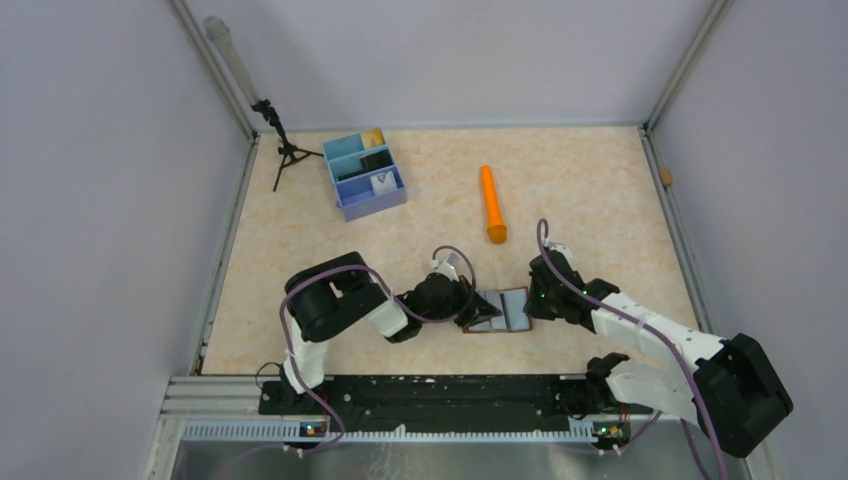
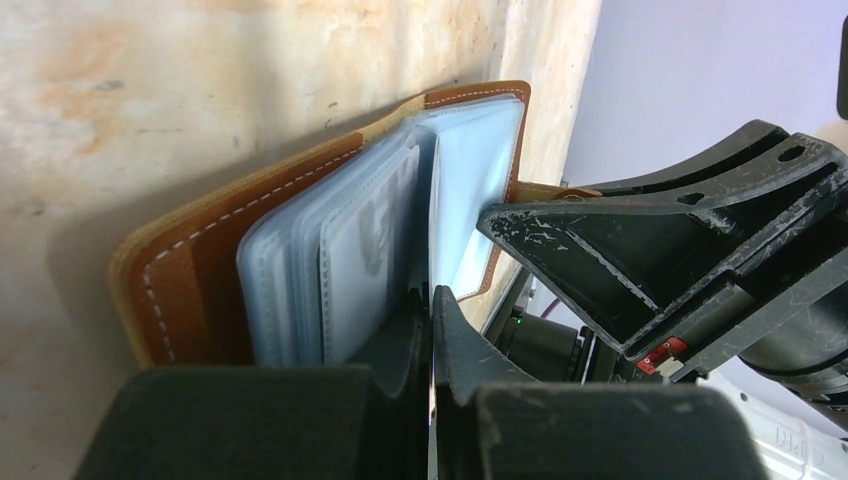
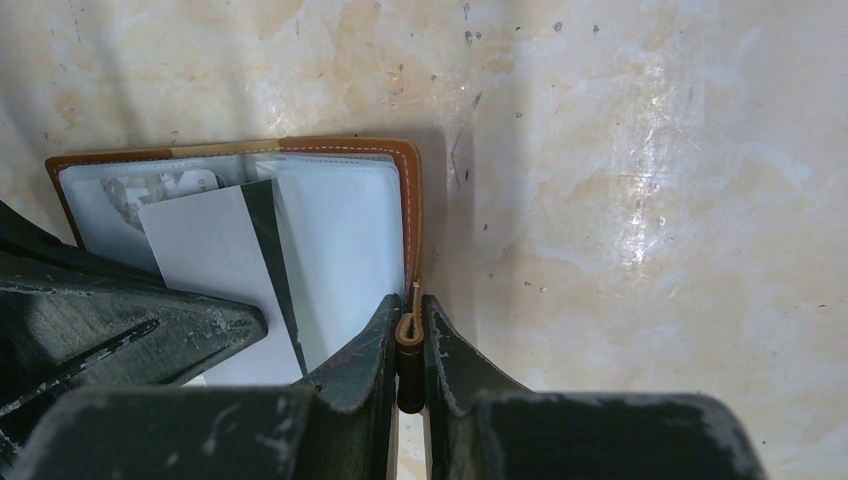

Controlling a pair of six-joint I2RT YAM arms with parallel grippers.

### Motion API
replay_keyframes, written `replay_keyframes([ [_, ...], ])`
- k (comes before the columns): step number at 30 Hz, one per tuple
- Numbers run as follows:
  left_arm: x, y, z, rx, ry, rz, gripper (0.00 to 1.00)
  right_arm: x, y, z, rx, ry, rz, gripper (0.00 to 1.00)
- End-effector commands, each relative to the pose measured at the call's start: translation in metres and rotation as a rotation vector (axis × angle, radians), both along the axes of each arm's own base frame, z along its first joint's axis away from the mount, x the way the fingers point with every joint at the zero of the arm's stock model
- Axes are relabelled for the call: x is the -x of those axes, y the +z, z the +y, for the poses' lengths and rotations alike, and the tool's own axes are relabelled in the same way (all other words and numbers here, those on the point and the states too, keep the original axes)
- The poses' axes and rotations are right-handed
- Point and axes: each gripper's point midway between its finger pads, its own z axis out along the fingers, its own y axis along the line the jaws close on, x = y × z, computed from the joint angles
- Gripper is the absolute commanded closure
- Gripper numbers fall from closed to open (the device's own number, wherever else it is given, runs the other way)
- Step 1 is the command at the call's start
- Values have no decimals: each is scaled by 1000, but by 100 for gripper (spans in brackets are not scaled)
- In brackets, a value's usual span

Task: Put the credit cards into the card holder
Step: Insert the credit card into the card holder.

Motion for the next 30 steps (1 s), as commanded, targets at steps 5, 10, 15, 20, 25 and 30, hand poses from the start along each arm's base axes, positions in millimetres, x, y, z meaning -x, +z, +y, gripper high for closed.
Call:
replay_keyframes([
  [5,1,-3,-6,-5,-63,-27,100,-3,2,-2,25,-5,-15,100],
  [10,-4,-7,2,-74,-62,-33,92,-3,1,-7,46,-18,-16,100],
  [15,-9,-4,3,-183,-107,-78,75,-4,1,-14,76,-35,-18,100],
  [20,-12,-9,13,-318,-121,-86,66,-4,3,-15,78,-39,-24,100],
  [25,-15,-7,27,-421,-118,-100,56,-5,5,-16,81,-41,-32,100],
  [30,-18,2,33,-487,-126,-129,48,-5,5,-15,78,-39,-34,100],
])
